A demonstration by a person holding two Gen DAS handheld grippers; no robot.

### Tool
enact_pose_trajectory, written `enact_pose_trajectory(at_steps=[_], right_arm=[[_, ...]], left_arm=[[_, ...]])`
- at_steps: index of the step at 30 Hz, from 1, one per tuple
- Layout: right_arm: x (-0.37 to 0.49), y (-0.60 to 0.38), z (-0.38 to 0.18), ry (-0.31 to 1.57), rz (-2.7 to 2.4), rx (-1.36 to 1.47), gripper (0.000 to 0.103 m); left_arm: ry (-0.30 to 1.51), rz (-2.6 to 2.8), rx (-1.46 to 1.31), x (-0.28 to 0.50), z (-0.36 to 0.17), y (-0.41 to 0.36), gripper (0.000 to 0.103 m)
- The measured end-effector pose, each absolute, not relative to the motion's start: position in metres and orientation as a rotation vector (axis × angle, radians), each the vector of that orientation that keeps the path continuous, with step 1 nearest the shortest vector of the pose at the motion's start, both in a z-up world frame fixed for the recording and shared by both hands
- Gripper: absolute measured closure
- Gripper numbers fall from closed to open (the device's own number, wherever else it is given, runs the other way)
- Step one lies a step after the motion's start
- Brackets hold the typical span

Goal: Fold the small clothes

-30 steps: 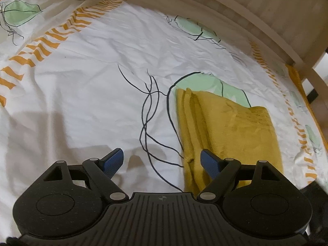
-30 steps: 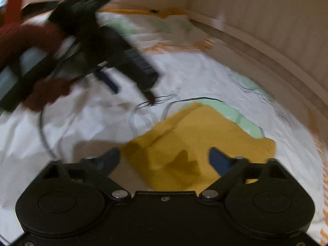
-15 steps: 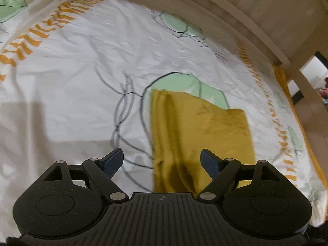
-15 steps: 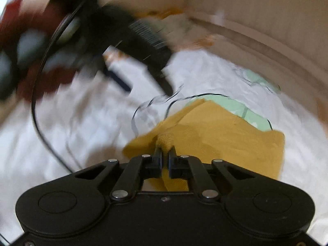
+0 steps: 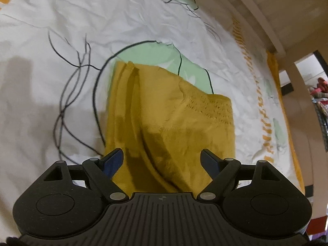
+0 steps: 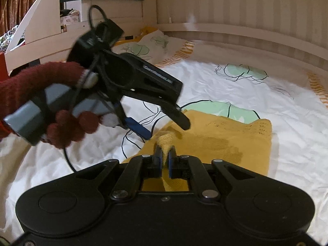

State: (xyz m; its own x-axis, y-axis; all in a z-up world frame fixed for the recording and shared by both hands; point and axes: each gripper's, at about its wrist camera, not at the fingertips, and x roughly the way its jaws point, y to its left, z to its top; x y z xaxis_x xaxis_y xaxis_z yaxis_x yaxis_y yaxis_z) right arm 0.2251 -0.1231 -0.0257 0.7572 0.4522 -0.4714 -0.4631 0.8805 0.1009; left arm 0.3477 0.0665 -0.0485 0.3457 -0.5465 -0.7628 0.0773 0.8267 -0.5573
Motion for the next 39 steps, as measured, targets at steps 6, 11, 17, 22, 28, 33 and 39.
enact_pose_trajectory(at_steps=[6,11,17,22,28,33,39], right_arm=[[0.222,-0.124,-0.030,0.513,0.509,-0.014,0.093],[0.222,-0.124,-0.032,0.517,0.514,-0.012,0.093],[0.222,-0.121,-0.031,0.516,0.514,-0.020,0.093],[0.227,-0.104,-0.026,0.494,0.550,-0.023,0.093],[0.253,-0.078,-0.063,0.651,0.611,-0.024,0.080],[0.248,-0.089,-0.064,0.656,0.690,0.072,0.054],[0.226,-0.121,-0.046,0.627,0.716,0.176,0.021]], left_arm=[[1.158,-0.465,-0.492,0.359,-0.054,0.063,0.027],[1.174,-0.460,-0.496,0.371,-0.062,0.057,0.039],[1.076,-0.451,-0.390,0.370,-0.050,0.053,0.092],[0.987,-0.457,-0.258,0.364,-0.026,0.057,0.092],[1.079,-0.391,-0.278,0.376,-0.066,0.070,0.083],[1.028,-0.359,-0.299,0.363,-0.055,0.087,0.079],[0.958,-0.302,-0.242,0.330,-0.026,0.095,0.070]])
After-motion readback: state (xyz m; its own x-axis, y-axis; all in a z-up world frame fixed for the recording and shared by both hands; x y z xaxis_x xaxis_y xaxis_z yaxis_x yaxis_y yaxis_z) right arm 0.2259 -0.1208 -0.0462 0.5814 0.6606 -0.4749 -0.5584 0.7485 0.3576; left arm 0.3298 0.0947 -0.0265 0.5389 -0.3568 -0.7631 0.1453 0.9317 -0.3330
